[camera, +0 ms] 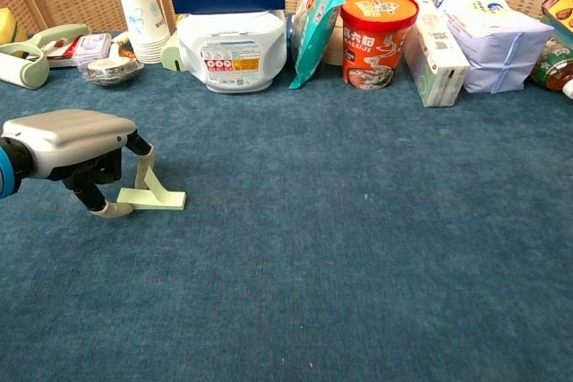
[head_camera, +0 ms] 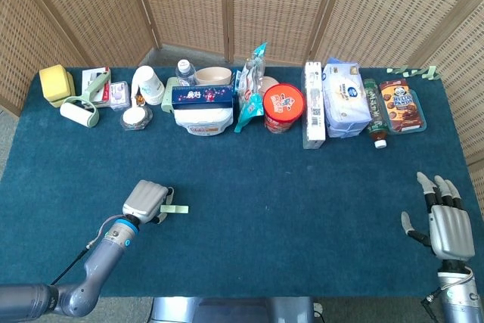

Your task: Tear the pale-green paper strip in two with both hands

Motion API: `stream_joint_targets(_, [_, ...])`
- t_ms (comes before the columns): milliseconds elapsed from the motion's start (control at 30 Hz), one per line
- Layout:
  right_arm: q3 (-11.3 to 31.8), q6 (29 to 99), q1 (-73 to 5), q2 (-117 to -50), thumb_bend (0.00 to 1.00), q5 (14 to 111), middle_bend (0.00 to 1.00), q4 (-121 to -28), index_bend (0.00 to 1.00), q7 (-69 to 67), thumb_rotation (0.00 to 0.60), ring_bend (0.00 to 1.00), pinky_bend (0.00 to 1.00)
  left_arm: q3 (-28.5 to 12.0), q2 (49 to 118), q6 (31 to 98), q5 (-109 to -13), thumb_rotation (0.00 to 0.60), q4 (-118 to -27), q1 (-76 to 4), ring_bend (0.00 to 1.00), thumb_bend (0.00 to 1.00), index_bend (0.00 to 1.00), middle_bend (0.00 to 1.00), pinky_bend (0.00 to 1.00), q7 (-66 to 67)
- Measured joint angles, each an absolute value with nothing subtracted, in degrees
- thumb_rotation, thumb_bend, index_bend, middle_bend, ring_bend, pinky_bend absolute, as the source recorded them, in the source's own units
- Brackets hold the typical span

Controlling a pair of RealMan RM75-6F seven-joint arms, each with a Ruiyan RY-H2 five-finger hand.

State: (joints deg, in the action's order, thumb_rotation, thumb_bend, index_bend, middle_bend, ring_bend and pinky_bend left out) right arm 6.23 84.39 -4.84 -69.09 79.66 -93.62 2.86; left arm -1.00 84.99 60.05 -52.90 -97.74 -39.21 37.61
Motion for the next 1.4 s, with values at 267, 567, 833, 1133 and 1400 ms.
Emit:
stream_joint_targets(267, [6.42, 83.81, -5.14, -69.20, 0.43, 79.66, 0.22, -93.62, 0.00, 2.51, 0.519, 0.07, 0.00, -1.01, 83.15, 60.72, -54.77, 0.600, -98.67, -38.98, 1.00, 0.41, 0.66, 1.00, 1.00, 36.89])
stream_joint_targets(567, [6.67, 82.07, -6.18, -69.63, 0.43, 79.53, 0.22, -93.97, 0.00, 2.15, 0.519, 0.07, 0.01, -2.04, 75.86, 58.63, -57.59, 0.600, -102.11, -39.59, 1.00, 0.41, 0.66, 1.00, 1.00, 32.99])
stream_joint_targets(833, [7.21, 79.66, -8.17, -71.12, 0.43, 79.91, 0.29, -93.31, 0.00, -0.34, 0.520, 0.17, 0.15, -4.12, 67.14, 54.01, -60.64, 0.600, -104.77, -41.50, 1.00, 0.41, 0.66, 1.00, 1.00, 27.60])
stream_joint_targets(1133, [8.51, 75.99, -12.13, -73.15, 0.43, 80.97, 0.64, -92.04, 0.00, -2.35, 0.523, 0.58, 0.51, -6.87, 60.71, 50.65, -63.49, 0.600, -107.02, -43.21, 1.00, 0.41, 0.66, 1.00, 1.00, 21.00])
stream_joint_targets(1400, [9.32, 73.06, -15.72, -74.46, 0.43, 82.94, 0.98, -90.58, 0.12, -5.59, 0.521, 0.98, 0.87, -7.69, 57.91, 49.65, -66.07, 0.600, -108.49, -43.83, 1.00, 0.40, 0.66, 1.00, 1.00, 18.43])
